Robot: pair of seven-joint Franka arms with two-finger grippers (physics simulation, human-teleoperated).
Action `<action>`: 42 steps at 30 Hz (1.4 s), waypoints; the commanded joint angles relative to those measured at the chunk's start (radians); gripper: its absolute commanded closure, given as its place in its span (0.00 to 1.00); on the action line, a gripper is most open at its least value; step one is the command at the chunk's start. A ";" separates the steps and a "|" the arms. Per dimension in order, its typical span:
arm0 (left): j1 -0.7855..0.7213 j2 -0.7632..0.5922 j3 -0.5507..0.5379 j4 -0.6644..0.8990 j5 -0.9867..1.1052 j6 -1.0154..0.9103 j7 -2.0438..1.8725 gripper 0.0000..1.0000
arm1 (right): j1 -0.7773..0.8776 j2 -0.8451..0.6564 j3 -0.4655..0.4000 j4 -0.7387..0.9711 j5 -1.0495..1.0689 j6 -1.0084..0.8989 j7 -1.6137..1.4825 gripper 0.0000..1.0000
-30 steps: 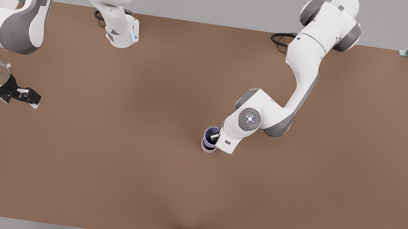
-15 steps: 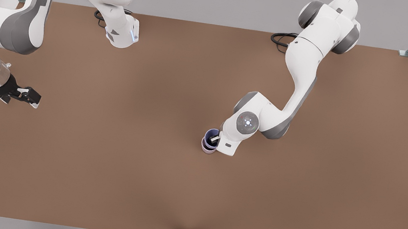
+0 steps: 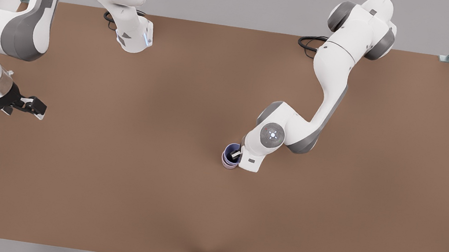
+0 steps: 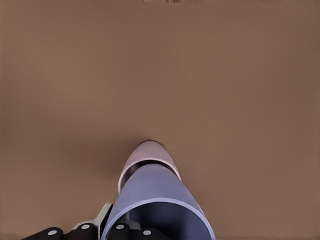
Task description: Stack the cups, with the pink cup at the bottom and the purple cup at the top
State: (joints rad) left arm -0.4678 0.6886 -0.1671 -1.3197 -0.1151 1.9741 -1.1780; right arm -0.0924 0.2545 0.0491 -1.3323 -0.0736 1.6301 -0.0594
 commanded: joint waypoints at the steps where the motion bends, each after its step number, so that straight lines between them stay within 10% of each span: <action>1: 0.000 -0.001 0.000 0.000 -0.001 0.005 -0.043 0.79 | 0.000 -0.001 0.000 0.001 0.000 -0.001 -0.008 0.00; 14: -0.011 0.014 0.000 0.000 0.009 0.028 -0.046 0.77 | -0.001 0.000 0.000 0.001 0.001 -0.001 -0.008 0.00; 18: -0.011 0.014 0.000 -0.001 0.014 0.028 -0.032 0.23 | 0.000 0.000 0.000 -0.001 0.001 -0.001 -0.008 0.00; 30: -0.011 0.012 0.000 0.000 0.012 0.028 -0.035 0.23 | 0.002 0.000 0.000 -0.001 0.001 -0.001 -0.008 0.00; 31: -0.011 0.011 0.001 0.000 0.015 0.028 -0.034 0.00 | 0.002 0.000 0.000 0.001 0.001 -0.001 -0.008 0.00; 36: -0.009 -0.049 0.004 0.002 0.103 -0.044 0.073 0.00 | 0.002 0.002 0.000 0.001 0.001 -0.001 -0.008 0.00; 42: 0.021 -0.202 0.346 0.112 0.097 -0.437 1.061 0.00 | 0.002 0.000 0.000 0.001 0.001 -0.001 -0.008 0.00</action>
State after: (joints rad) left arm -0.4441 0.5000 0.1395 -1.2109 -0.0281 1.7339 -0.9666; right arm -0.0905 0.2560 0.0491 -1.3323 -0.0728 1.6296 -0.0663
